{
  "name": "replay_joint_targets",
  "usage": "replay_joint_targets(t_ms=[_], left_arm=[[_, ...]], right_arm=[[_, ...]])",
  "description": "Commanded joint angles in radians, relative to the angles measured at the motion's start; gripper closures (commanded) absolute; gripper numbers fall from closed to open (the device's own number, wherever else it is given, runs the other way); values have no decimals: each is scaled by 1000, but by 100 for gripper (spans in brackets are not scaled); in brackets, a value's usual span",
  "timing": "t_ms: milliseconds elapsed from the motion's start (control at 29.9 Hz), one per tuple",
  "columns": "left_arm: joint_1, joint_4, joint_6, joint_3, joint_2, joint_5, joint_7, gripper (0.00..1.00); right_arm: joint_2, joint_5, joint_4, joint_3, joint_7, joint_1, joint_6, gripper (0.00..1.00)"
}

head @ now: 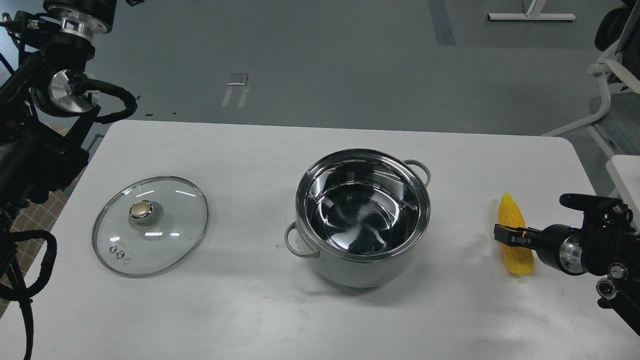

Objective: Open pot and put corn in
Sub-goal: 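Lift the corn cob upright with the right hand, then move the corn over the pot and lower it inside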

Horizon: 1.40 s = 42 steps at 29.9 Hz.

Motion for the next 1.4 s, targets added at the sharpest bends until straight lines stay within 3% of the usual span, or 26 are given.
replay_joint_targets(t_ms=[0, 134, 201, 334, 535, 736, 870, 1070, 1237, 1271, 1304, 1371], left_arm=[[-3, 0, 0, 3, -15, 5, 1, 3], [-9, 0, 2, 5, -13, 5, 2, 3], [-11, -2, 2, 5, -13, 5, 2, 3], [-14, -15, -7, 0, -6, 5, 2, 3], [-15, -17, -4, 0, -6, 5, 2, 3], [-15, -17, 0, 3, -12, 8, 4, 3], [-17, -17, -1, 3, -12, 10, 4, 3], [-15, -17, -10, 5, -4, 10, 2, 3], [-15, -17, -12, 5, -3, 10, 1, 3], [-15, -17, -12, 5, -3, 10, 1, 3], [-15, -17, -12, 3, -3, 10, 1, 3], [-17, -17, -12, 3, -4, 10, 1, 3]], right_arm=[[1, 1, 1, 3, 0, -3, 0, 67], [-4, 7, 13, 11, 5, 9, -51, 95], [-10, 10, 20, 18, 9, 9, -65, 97], [-1, 16, 79, 165, 12, 41, -73, 97], [26, 16, 170, 224, 12, 138, -70, 96], [152, 16, 319, 130, 11, 146, -67, 96], [197, 25, 395, 51, 14, 140, -62, 90], [211, 22, 394, -80, 14, 149, -62, 88], [229, 22, 386, -86, 15, 147, -62, 43], [234, 22, 386, -86, 15, 147, -64, 25], [243, 22, 388, -85, 17, 147, -64, 16], [255, 21, 386, -83, 17, 147, -64, 12]])
